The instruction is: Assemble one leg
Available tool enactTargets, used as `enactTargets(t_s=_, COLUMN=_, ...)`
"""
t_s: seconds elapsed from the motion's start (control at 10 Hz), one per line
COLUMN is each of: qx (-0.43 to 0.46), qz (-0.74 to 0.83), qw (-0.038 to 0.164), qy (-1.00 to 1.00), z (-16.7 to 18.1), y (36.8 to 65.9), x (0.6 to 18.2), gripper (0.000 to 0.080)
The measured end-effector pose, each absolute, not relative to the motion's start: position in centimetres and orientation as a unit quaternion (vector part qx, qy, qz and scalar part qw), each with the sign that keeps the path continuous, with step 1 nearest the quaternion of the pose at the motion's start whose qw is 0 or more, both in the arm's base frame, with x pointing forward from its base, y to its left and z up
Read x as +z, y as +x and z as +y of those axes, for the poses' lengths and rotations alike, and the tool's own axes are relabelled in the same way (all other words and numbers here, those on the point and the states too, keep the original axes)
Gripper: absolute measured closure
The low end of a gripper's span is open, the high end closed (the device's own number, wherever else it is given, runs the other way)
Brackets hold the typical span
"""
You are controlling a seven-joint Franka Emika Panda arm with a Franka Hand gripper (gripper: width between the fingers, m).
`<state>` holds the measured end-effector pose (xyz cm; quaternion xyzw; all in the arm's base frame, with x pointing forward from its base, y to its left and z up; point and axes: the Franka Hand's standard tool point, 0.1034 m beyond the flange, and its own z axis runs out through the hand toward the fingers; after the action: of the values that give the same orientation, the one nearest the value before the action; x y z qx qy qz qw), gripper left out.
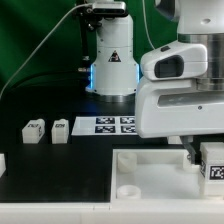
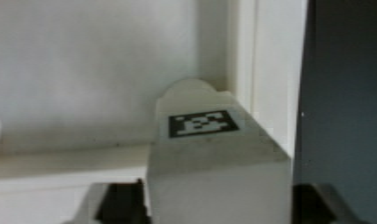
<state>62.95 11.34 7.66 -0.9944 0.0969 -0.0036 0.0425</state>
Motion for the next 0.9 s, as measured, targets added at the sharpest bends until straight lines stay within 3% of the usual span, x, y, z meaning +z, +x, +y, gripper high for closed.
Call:
enactTargets(t_s=0.1, qx=-0.001, qz=0.154, qw=0.042, qy=-0.987, z=11.29, y=62.95, x=7.64, gripper=0.0507)
enactTargets(t_s=0.4, qx=0.009, qz=0.402, qw=0.039, qy=-0.915, z=11.14, y=62.94, x=7.55, gripper=0.0507)
enactTargets(t_s=0.6, qx=0.033, qz=0.579, qw=0.067, qy=-0.812, z=10.44, y=62.85, x=7.44, gripper=0.0507)
enactTargets(t_s=0.9, qx=0.043, qz=0.676, qw=0.061, qy=-0.733, z=10.71, y=62.71, x=7.39, gripper=0.0504)
